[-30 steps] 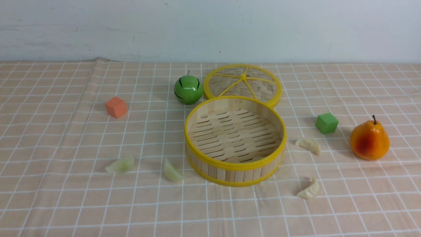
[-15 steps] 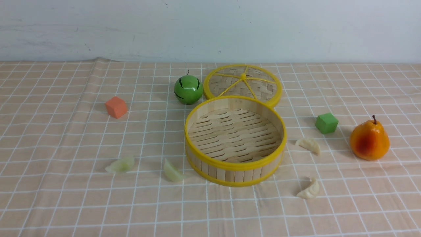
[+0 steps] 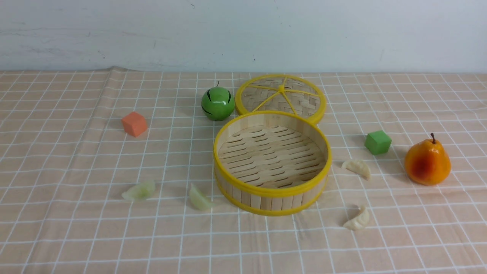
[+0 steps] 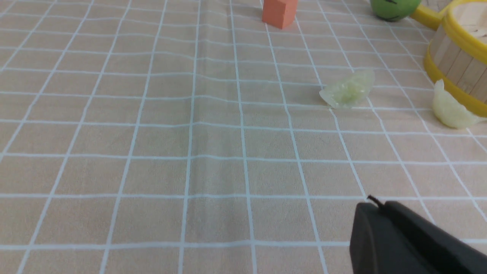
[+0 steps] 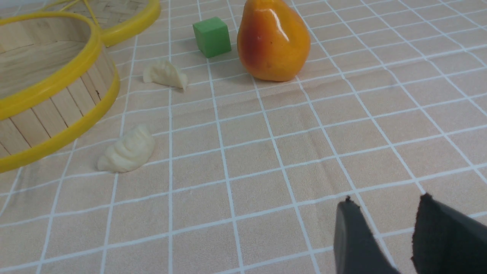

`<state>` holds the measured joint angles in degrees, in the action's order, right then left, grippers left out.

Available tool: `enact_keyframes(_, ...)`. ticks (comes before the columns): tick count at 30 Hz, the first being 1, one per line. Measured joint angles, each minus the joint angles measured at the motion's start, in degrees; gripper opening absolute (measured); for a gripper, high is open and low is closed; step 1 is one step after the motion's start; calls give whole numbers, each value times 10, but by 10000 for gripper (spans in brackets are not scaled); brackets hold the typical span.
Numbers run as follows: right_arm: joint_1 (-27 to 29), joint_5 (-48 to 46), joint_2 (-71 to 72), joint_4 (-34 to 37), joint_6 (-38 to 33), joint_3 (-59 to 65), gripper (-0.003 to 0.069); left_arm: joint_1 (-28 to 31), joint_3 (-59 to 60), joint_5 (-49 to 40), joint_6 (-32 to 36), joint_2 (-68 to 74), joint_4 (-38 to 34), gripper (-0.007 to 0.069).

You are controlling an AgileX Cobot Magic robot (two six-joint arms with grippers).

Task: Put the dumplings into the steamer on the table with the brown tablecloth.
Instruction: 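Reach for and grasp a dumpling on the table with the left gripper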

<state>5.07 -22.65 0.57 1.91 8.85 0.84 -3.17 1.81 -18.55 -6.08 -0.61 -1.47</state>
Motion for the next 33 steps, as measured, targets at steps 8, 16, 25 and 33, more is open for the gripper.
enact_keyframes(8, 0, 71, 0, -19, 0, 6, 240, 0, 0, 224, 0, 0, 1, 10)
enact_keyframes(16, 0, 432, 0, -27, 29, 6, 240, 0, 0, 432, -7, 0, 1, 18)
enact_keyframes(25, 0, 593, 0, -42, 221, 6, 240, 0, 0, 565, -311, 0, 1, 21)
enact_keyframes(33, 0, 317, -34, -137, 266, -129, 37, 0, -184, 414, -474, 84, 127, 29)
